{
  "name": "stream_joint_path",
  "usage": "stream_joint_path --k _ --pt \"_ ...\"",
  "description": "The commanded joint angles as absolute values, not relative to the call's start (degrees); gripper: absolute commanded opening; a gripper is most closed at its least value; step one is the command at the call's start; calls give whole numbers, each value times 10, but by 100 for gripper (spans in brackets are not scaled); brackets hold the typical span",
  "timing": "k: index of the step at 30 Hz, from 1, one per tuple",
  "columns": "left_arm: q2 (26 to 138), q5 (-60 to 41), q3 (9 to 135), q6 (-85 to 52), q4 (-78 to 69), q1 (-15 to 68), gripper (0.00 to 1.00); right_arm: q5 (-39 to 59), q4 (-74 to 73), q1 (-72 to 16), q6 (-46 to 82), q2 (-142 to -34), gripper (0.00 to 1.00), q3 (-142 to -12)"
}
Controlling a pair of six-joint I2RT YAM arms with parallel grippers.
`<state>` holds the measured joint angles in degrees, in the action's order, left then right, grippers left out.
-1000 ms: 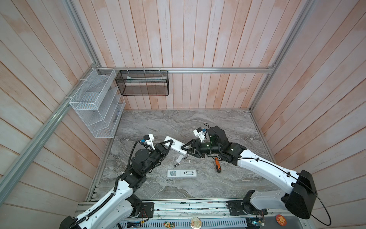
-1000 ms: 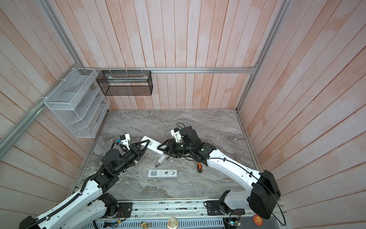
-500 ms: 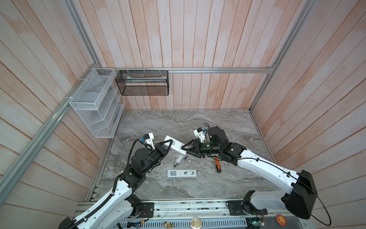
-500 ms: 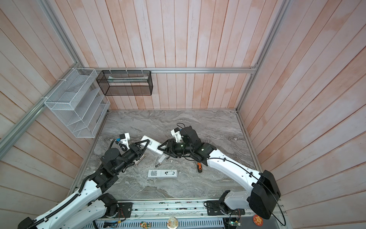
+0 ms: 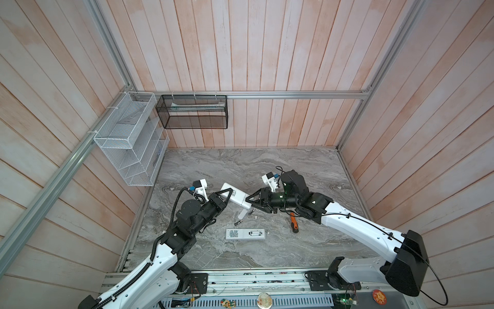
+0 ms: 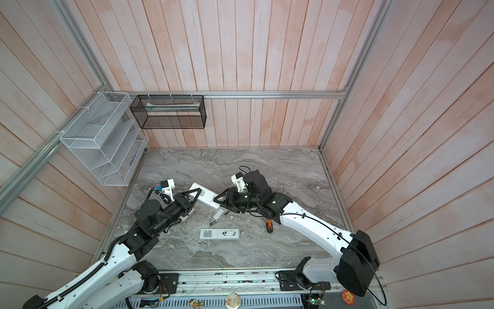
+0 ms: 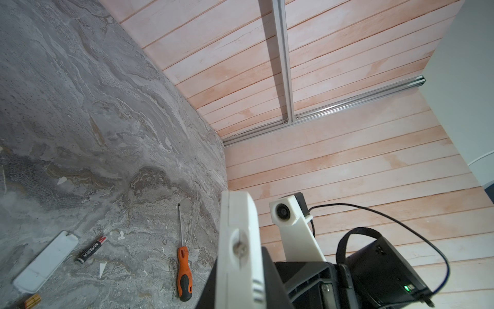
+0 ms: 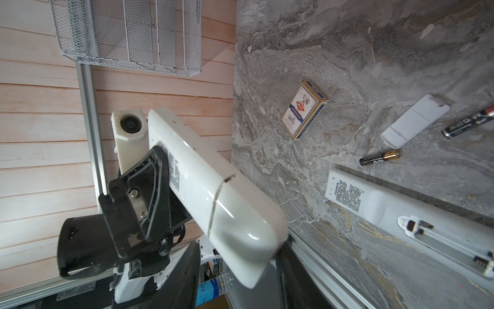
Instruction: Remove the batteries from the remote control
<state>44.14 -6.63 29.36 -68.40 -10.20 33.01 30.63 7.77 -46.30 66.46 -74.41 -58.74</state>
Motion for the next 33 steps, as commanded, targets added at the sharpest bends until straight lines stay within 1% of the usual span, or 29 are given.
stream_joint_path --k 1,18,26,33 --pt "432 -50 305 -668 -78 331 4 299 69 -460 666 -727 44 -589" --pt "429 -46 296 -683 -81 331 4 293 37 -457 673 -714 37 -582" --pt "425 -39 277 -714 -109 331 4 290 -10 -454 691 -703 35 -561" --pt "423 -35 247 -760 -164 331 4 292 -55 -454 707 -701 33 -547"
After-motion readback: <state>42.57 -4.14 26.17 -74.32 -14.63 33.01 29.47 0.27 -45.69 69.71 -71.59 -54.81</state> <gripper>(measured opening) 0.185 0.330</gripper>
